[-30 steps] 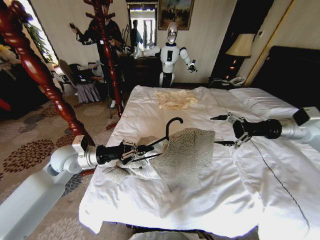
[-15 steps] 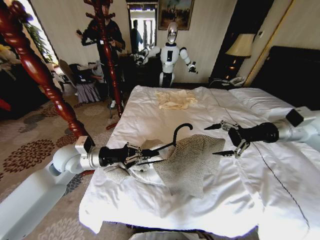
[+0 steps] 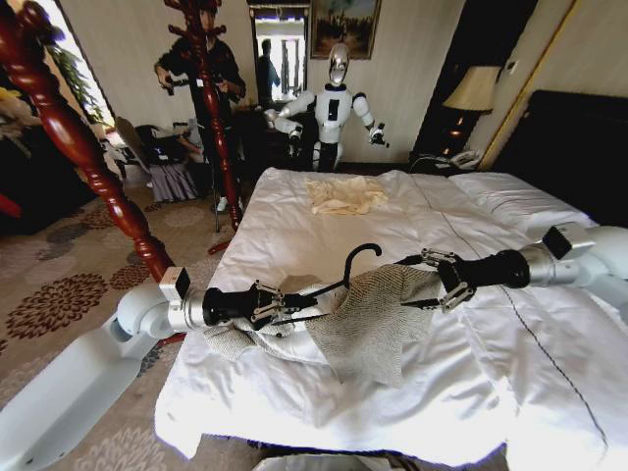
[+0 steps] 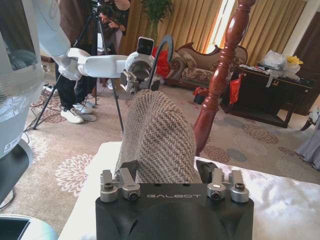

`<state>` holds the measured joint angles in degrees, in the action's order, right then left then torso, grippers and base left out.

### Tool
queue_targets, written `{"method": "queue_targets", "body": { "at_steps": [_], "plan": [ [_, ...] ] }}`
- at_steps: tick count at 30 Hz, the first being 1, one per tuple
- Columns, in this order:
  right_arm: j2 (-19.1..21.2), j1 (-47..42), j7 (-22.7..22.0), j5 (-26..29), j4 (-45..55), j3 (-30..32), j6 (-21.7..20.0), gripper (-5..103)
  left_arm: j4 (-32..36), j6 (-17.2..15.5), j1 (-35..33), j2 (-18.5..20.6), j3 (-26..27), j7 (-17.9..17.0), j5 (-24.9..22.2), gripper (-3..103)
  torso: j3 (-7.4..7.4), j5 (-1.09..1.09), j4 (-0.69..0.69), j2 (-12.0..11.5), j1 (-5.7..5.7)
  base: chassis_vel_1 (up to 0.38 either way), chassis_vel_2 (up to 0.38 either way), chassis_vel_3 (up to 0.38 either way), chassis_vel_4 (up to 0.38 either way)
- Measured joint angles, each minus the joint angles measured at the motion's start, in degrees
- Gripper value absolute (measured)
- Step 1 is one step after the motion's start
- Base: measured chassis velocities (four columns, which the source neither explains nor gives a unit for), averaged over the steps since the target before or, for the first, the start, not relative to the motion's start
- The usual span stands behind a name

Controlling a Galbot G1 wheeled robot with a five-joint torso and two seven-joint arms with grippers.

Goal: Pick up the clothes from the bed and hang them on the clothes hanger.

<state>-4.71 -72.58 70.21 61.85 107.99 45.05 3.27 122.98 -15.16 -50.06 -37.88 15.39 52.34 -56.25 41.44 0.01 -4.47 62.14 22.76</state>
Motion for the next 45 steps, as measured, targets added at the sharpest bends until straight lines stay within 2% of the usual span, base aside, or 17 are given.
{"method": "queue_targets", "body": {
  "at_steps": [1,4,5,7,9,12,13,16,19,45],
  "plan": [
    [0.0,0.1,0.3,0.1,0.0,0.0,0.0,66,0.2,0.0,0.1,0.0,0.0,0.0,0.0,1,0.0,0.0,0.0,0.0,0.0,0.0,0.0,0.0,0.0],
    [0.0,0.1,1.6,0.6,0.2,0.1,-0.1,49,0.6,0.0,0.2,0.4,0.3,0.0,0.0,1,0.0,0.0,0.0,0.0,0.0,0.0,0.0,0.0,0.0],
    [0.0,0.1,1.6,0.6,0.2,0.1,-0.1,49,0.6,0.0,0.2,0.4,0.3,0.0,0.0,1,0.0,0.0,0.0,0.0,0.0,0.0,0.0,0.0,0.0],
    [0.0,0.2,2.2,0.8,0.5,0.2,-0.1,38,0.6,0.0,-0.1,0.7,0.8,0.0,0.1,1,0.0,0.0,0.0,0.0,0.0,0.0,0.0,0.0,0.0],
    [-0.1,0.2,2.5,1.1,0.6,0.2,-0.1,38,0.6,0.0,-0.3,0.8,1.1,0.1,0.3,1,0.0,0.0,0.0,0.0,0.0,0.0,0.0,0.0,0.0],
    [-0.2,0.3,3.1,1.6,0.9,0.2,-0.2,23,0.4,0.0,-0.7,0.9,1.6,0.2,0.8,1,0.0,0.0,0.0,0.0,0.0,0.0,0.0,0.0,0.0],
    [-0.2,0.3,3.1,1.6,0.9,0.2,-0.2,23,0.4,0.0,-0.7,0.9,1.6,0.2,0.8,1,0.0,0.0,0.0,0.0,0.0,0.0,0.0,0.0,0.0],
    [-0.4,0.7,4.5,1.7,1.0,0.3,-0.8,5,0.4,0.1,-0.8,1.0,1.9,0.2,0.9,1,0.0,0.0,0.0,0.0,0.0,0.0,0.0,0.0,0.0],
    [-0.5,0.8,5.0,1.6,1.1,0.3,-1.1,3,0.3,0.1,-0.7,1.1,2.0,0.2,0.9,1,0.0,0.0,0.0,0.0,0.0,0.0,0.0,0.0,0.0],
    [-1.3,1.6,8.4,2.2,0.8,0.5,-4.3,3,1.4,1.6,-1.9,1.7,3.7,-0.8,1.7,1,0.0,0.0,0.0,0.0,0.0,0.0,0.0,0.0,0.0]
  ]
}}
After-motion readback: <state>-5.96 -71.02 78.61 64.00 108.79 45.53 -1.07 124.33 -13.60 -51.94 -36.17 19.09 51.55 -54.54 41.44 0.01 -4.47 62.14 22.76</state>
